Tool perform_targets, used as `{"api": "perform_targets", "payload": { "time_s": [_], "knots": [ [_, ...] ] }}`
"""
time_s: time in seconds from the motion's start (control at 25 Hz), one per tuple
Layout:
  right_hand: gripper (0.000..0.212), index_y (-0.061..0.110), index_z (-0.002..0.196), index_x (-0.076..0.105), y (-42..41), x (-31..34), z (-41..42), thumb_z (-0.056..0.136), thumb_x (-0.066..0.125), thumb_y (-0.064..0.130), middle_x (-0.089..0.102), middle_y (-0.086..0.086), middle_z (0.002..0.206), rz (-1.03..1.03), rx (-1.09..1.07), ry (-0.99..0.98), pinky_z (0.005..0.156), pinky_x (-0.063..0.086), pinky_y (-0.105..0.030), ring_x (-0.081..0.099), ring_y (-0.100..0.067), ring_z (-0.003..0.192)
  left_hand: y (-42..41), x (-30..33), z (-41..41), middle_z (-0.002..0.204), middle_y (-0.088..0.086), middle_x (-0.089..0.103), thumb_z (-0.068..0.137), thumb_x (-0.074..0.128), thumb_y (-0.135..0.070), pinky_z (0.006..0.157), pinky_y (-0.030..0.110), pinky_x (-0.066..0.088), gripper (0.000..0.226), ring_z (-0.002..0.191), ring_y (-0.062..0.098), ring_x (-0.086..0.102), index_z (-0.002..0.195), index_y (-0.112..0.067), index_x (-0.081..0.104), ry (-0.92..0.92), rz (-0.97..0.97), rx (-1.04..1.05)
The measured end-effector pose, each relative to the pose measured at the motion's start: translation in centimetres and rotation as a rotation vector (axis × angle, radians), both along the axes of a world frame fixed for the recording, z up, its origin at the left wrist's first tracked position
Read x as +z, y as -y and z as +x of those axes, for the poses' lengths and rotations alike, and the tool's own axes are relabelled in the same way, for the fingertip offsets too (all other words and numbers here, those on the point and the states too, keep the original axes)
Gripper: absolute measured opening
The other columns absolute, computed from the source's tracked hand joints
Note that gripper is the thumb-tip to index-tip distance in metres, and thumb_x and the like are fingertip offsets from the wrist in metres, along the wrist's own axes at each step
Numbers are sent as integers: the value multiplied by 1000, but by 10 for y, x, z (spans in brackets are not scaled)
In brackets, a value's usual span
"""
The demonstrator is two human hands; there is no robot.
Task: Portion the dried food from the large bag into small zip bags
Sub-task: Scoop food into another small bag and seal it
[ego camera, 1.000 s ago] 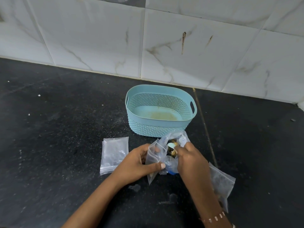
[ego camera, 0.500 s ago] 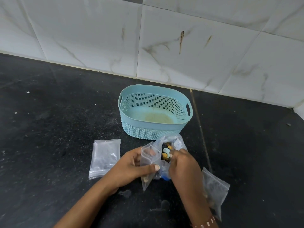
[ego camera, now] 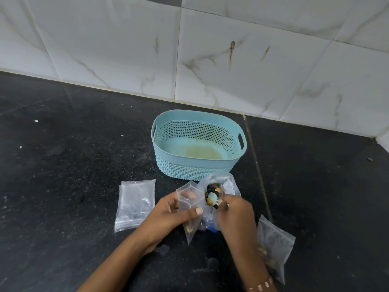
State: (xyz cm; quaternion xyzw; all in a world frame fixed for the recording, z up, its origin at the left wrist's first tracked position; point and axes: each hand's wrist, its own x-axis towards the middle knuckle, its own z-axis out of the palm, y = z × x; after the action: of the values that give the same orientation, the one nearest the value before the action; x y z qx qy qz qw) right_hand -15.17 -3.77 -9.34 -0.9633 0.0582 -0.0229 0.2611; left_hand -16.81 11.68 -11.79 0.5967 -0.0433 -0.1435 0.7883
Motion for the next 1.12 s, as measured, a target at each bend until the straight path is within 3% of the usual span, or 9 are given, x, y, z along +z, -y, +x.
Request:
{"api": "perform_targets", "payload": {
  "time_s": [0.12, 0.36, 0.52, 0.64, 0.68, 0.84, 0.92, 1.04, 1.12],
  "knots": [
    [19, 3, 93, 70, 12, 0, 6, 89, 51, 6, 68, -9, 95, 159, -40, -16, 62, 39, -12, 54, -11, 73, 3, -2, 1, 56, 6, 64, 80, 66, -1, 61, 21, 51, 25, 51, 14, 62, 101, 6, 56, 4, 7, 10],
    [19, 13, 99, 61, -10, -1, -11, 91, 44, 9, 59, -2, 96, -209, 128, 48, 62, 32, -15, 52, -13, 80, 1, -3, 4, 56, -2, 63, 77, 70, -8, 62, 21, 49, 26, 52, 13, 56, 96, 3, 57, 64, 71, -26],
    [21, 1, 76, 65, 3, -2, 3, 88, 49, 4, 64, -13, 75, 175, -45, -66, 51, 36, -23, 56, -21, 65, 3, -3, 2, 54, -1, 63, 75, 72, -11, 64, 27, 50, 30, 52, 17, 55, 97, 2, 56, 70, 71, -12],
    [25, 9, 70, 67, 14, 1, 8, 86, 51, -2, 54, -3, 54, 607, -193, -225, 47, 35, -20, 46, -11, 48, 3, -5, 3, 54, -2, 62, 74, 71, -12, 69, 35, 49, 34, 54, 19, 55, 100, 5, 56, 73, 66, 6],
    [23, 9, 74, 68, 15, 1, 7, 86, 52, -1, 54, 0, 55, 591, -172, -233, 48, 35, -18, 45, -8, 49, 3, -6, 4, 54, -3, 62, 75, 71, -11, 68, 33, 48, 33, 51, 14, 54, 101, 5, 56, 75, 69, 9],
    [20, 4, 87, 70, 5, -4, -3, 90, 50, 8, 67, -7, 84, 86, 23, -61, 69, 48, -26, 60, -16, 72, 3, -9, 6, 53, -2, 62, 79, 68, -4, 68, 32, 46, 28, 49, 13, 52, 102, 5, 55, 75, 99, -1],
    [21, 3, 84, 69, 3, -7, -2, 89, 49, 7, 67, -8, 81, 90, -3, -38, 64, 48, -26, 60, -18, 71, 2, -6, 7, 58, 2, 64, 78, 70, -5, 71, 37, 47, 28, 55, 21, 55, 101, 4, 56, 78, 107, 6],
    [24, 7, 72, 67, 10, -4, 5, 87, 50, 0, 55, -3, 59, 566, -209, -210, 45, 36, -19, 47, -12, 51, 2, -3, 8, 85, 35, 63, 71, 76, -16, 78, 51, 47, 42, 76, 36, 59, 102, 4, 56, 82, 95, 21],
    [22, 8, 72, 65, 16, -4, 5, 87, 51, -1, 47, -4, 52, 798, -302, -307, 34, 28, -17, 36, -8, 38, 2, -4, 8, 96, 40, 59, 67, 76, -20, 81, 57, 47, 48, 82, 38, 58, 103, 5, 56, 88, 104, 18]
  ]
}}
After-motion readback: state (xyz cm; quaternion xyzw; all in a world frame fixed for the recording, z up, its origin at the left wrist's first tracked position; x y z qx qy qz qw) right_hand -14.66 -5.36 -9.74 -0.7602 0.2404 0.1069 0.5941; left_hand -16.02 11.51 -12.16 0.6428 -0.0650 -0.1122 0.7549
